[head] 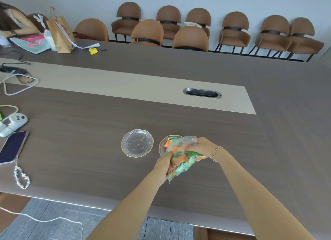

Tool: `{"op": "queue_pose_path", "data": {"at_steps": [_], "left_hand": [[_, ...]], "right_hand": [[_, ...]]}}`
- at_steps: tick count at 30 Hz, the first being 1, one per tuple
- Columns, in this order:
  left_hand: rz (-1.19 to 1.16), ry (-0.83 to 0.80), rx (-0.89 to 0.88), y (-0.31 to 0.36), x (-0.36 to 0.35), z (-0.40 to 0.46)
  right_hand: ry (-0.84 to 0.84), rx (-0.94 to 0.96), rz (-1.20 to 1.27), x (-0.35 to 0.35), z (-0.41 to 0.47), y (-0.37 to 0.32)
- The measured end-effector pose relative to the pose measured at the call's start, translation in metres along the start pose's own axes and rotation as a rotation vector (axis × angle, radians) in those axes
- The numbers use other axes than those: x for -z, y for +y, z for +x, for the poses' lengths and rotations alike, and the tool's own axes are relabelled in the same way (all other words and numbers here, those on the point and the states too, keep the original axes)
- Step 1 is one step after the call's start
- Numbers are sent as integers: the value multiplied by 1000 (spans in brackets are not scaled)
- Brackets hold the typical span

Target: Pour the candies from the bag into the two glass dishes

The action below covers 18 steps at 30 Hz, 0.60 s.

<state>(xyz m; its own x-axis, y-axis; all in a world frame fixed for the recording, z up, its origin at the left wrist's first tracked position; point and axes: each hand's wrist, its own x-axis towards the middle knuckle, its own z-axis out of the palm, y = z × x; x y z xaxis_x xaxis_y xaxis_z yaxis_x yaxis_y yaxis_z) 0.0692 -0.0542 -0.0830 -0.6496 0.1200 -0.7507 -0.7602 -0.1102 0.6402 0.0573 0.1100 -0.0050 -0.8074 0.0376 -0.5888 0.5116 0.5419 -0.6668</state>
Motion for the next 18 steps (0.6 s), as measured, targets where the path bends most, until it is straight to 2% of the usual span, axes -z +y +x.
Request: {"op": "queue_pose_path", "data": {"at_steps": [4,15,18], "left_hand": [[-21,23,-2,2,1,9],[-100,-60,-14,23,1,-3],[-60,-46,-36,27,0,1]], "right_hand": [[21,44,24,0,2,-6],[59,115,32,4,7,-19],[78,130,11,6,8,-20]]}}
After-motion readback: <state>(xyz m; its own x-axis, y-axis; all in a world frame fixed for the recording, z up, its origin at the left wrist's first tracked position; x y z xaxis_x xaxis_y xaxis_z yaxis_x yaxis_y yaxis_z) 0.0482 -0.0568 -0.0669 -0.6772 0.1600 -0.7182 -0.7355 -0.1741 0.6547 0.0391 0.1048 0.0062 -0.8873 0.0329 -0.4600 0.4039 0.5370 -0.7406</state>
